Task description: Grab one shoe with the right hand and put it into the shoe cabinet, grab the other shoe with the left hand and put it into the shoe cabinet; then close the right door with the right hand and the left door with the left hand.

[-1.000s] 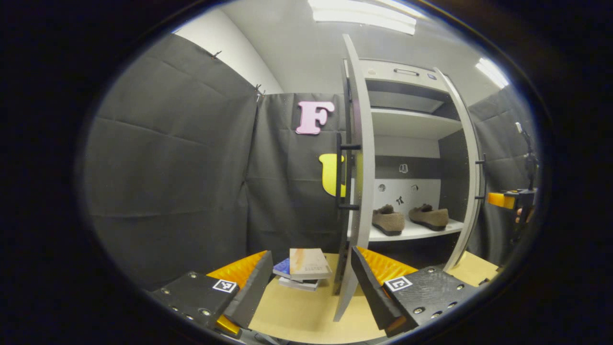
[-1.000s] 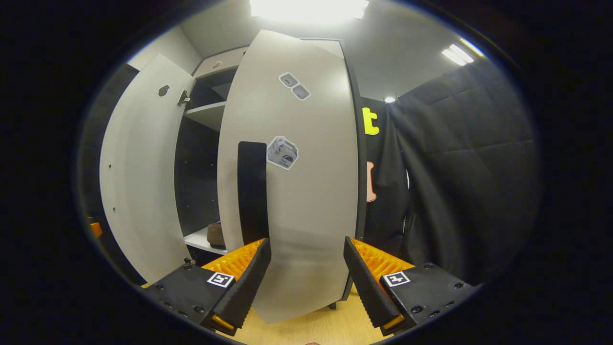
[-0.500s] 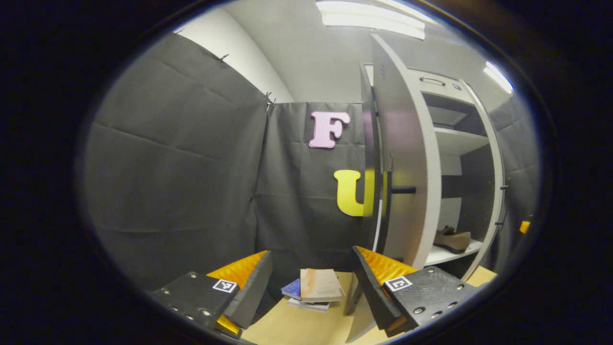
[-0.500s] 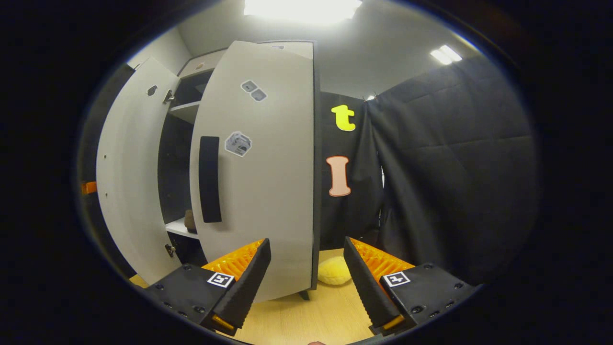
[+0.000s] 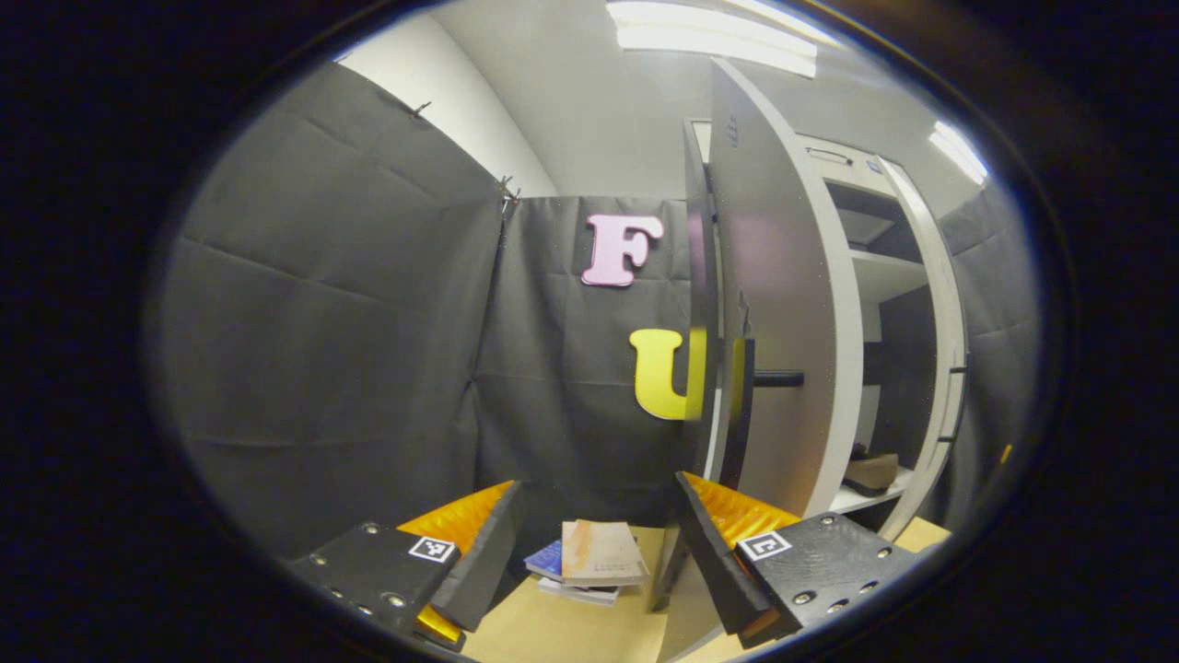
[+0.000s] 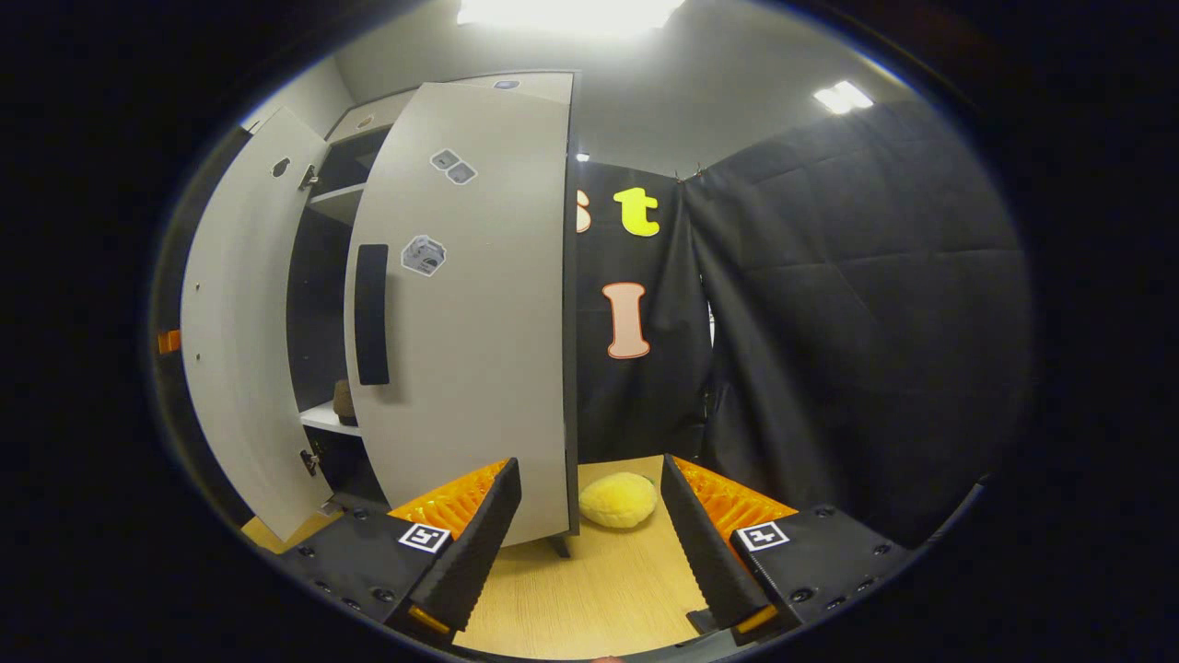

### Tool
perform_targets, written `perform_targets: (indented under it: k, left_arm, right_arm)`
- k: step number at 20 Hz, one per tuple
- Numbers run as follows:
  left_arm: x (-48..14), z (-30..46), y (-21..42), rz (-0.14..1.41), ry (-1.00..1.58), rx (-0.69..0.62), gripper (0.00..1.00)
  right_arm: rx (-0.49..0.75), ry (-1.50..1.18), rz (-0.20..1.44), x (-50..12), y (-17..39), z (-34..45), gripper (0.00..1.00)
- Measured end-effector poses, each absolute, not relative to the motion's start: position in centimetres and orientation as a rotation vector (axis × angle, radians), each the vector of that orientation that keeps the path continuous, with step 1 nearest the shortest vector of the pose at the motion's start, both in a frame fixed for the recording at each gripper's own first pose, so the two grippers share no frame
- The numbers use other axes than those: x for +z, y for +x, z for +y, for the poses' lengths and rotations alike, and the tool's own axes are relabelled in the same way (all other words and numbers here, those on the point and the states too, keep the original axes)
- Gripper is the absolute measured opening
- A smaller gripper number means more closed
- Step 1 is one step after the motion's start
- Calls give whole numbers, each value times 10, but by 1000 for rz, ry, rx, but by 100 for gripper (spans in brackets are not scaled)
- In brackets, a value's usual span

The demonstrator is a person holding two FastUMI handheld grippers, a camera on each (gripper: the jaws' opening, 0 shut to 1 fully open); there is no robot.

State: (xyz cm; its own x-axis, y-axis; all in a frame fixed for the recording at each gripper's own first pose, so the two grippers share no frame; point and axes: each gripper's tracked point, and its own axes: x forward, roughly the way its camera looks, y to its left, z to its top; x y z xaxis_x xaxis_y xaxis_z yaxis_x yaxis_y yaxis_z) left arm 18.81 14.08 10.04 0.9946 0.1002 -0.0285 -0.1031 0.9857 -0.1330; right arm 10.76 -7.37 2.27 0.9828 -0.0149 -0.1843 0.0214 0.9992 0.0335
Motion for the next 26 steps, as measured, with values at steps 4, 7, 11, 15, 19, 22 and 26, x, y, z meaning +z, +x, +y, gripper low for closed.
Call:
perform_targets:
  k: [4,7,11,15,19,22,26]
  left_arm:
    - [104,118,186,11,-128,75,100]
    - [106,98,183,3,-121,47,100]
    - [108,69,189,-6,-138,-7,100]
    - [108,47,193,-13,-155,-37,100]
    - [107,19,201,-15,-173,-84,100]
    - [108,-2,213,-15,-171,-108,94]
    - [108,-40,237,-12,-182,-150,100]
  right_arm:
    - [4,36,195,19,102,-65,97]
    - [19,30,197,18,101,-57,96]
    - [41,21,207,16,100,-46,97]
    - [47,12,209,16,98,-41,94]
    - [46,12,221,11,99,-42,97]
    - [42,10,231,7,100,-43,97]
    - [33,14,237,6,100,-45,94]
